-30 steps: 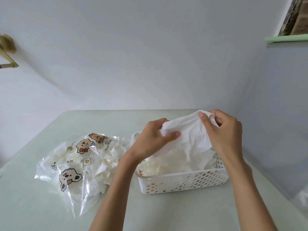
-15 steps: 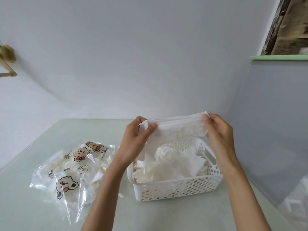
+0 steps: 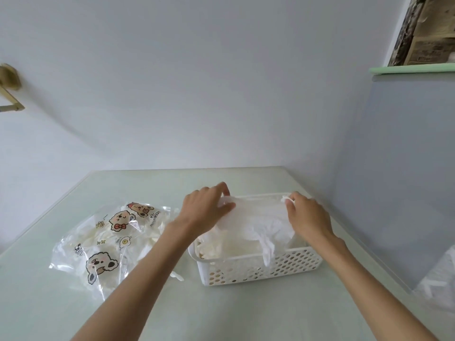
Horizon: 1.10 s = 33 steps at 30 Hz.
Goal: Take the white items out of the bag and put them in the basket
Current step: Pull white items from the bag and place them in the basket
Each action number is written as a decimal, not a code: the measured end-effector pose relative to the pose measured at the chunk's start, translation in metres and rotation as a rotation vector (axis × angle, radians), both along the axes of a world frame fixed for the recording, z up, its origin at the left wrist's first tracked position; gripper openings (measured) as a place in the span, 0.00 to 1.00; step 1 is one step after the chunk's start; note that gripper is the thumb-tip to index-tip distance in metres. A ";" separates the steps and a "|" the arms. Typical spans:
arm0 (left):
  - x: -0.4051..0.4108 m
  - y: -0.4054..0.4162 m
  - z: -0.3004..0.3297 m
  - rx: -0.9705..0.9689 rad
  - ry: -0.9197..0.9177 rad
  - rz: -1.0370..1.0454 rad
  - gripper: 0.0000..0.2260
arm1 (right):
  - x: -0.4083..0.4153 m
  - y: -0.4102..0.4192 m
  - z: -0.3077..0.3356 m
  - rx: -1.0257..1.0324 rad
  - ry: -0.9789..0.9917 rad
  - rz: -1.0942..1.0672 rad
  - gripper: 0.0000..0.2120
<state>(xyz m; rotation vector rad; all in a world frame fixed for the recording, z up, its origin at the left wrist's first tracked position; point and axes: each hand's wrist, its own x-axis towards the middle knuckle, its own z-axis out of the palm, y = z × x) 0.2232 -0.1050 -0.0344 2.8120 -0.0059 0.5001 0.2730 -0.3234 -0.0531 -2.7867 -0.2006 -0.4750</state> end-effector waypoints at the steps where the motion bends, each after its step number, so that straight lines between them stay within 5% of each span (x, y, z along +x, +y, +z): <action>1: 0.007 -0.002 -0.001 0.080 0.030 -0.016 0.13 | 0.004 0.000 -0.003 -0.114 0.006 0.003 0.14; 9: 0.031 -0.005 -0.002 0.402 0.062 -0.040 0.17 | 0.020 0.002 -0.001 -0.486 -0.055 0.035 0.09; 12: 0.017 -0.016 0.007 0.221 -0.170 0.000 0.17 | 0.016 -0.004 0.008 -0.376 -0.085 0.069 0.14; 14: 0.006 -0.030 0.013 0.066 -0.193 -0.055 0.14 | 0.010 -0.010 0.018 -0.081 -0.112 0.085 0.14; 15: 0.003 -0.038 0.014 0.042 -0.104 -0.108 0.13 | 0.006 -0.010 0.020 0.096 -0.104 0.106 0.11; 17: 0.000 -0.053 0.006 0.122 0.237 -0.169 0.27 | 0.002 -0.004 0.022 0.243 0.011 0.194 0.08; 21: 0.006 -0.053 -0.025 0.302 0.691 -0.153 0.46 | 0.013 0.010 0.001 -0.185 0.483 0.293 0.30; 25: 0.012 -0.033 -0.037 0.409 0.797 -0.127 0.41 | 0.030 0.004 -0.009 -0.231 0.732 0.254 0.36; 33: 0.018 -0.032 -0.040 0.255 0.809 -0.136 0.43 | 0.038 0.008 -0.017 -0.179 0.794 0.266 0.36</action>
